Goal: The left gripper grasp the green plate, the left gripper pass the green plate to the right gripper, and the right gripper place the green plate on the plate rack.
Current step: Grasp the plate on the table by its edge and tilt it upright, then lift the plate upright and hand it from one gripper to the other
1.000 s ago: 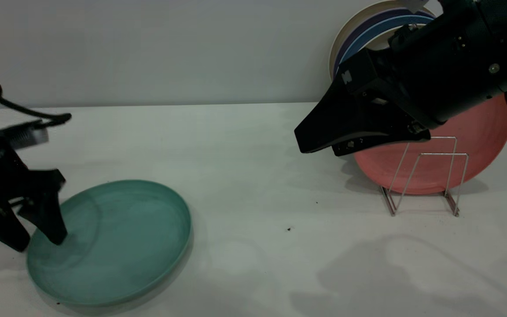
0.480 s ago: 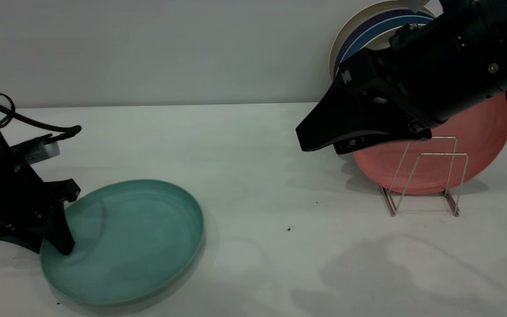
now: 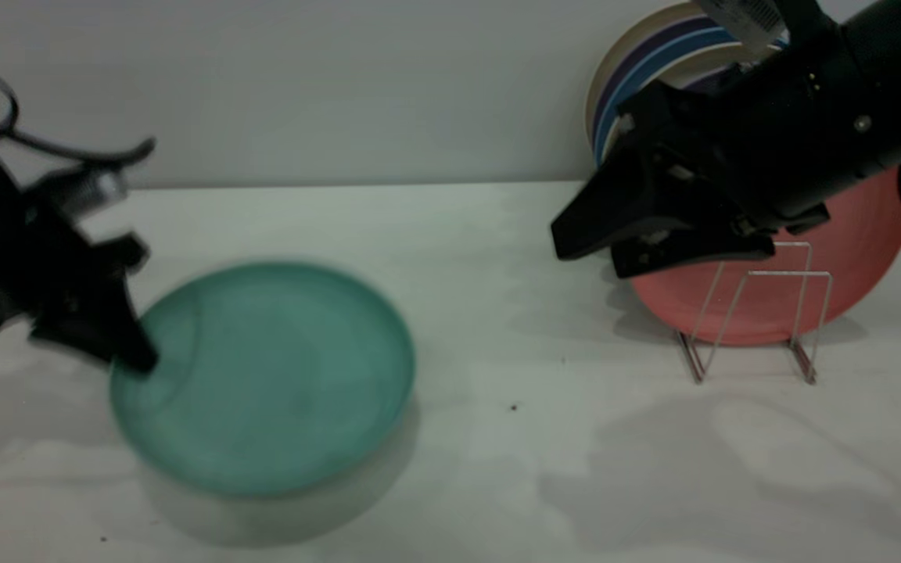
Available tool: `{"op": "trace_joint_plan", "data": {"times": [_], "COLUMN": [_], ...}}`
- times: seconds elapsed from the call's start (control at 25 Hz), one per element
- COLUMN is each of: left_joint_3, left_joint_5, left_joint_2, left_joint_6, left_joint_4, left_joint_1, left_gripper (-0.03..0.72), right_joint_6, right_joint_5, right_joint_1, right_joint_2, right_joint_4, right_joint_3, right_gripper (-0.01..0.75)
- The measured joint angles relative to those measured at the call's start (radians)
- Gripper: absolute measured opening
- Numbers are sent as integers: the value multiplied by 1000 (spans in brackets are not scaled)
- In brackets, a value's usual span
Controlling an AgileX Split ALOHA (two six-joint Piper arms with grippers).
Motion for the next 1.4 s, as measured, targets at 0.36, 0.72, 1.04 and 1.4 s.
{"op": "trace_joint_plan", "data": {"times": [0.36,0.72,1.04,1.4], "left_joint_3": [-10,-10,-10,-10], "left_joint_5": [75,101,145,154], "left_joint_2": [-81,-81,-81,-81], "left_joint_6": [300,360,361,355], "left_joint_4": [-216,-269,-294,-371], "left_joint_1": [-82,-143,-144,-174], "left_gripper": [17,17,17,27], "right_joint_6": [51,32,32,18], "right_joint_5": [342,408,408,397], "right_joint_1": [-130,-120,-120,-110], "right_joint_2": [229,271,271,271], "right_joint_4": [28,40,36,53], "right_joint_3": [-176,-202,-202,-202], "right_gripper": [497,497,497,196]}}
